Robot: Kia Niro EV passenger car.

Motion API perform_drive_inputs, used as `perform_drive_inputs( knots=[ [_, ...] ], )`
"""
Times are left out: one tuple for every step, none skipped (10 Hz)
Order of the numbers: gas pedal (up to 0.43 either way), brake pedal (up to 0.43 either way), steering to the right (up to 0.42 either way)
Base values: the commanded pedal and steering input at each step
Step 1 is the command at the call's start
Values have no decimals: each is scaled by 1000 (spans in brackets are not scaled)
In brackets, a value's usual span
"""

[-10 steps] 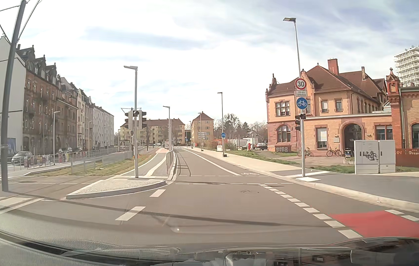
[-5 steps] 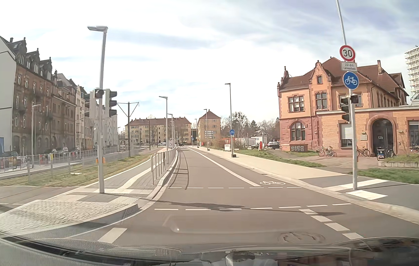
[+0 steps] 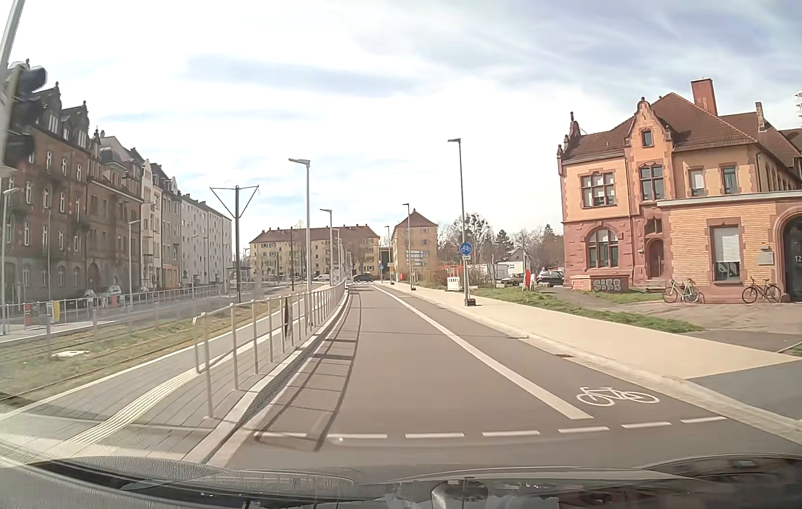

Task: Follow the waypoints while adhering to traffic rules and regulations

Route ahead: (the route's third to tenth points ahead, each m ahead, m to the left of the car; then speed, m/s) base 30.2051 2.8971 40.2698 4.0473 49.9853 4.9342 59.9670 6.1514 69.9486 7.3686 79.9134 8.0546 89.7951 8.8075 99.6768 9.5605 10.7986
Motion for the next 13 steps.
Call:
perform_drive_inputs(
  knots=[
    [169,0,-24],
    [169,0,-24],
    [169,0,-24],
    [169,0,-24],
    [169,0,-24],
    [157,0,-24],
    [157,0,-24],
    [150,0,-24],
    [150,0,-23],
    [138,0,-21],
    [138,0,-20],
    [138,0,-19],
    [130,0,-18]
  ],
)
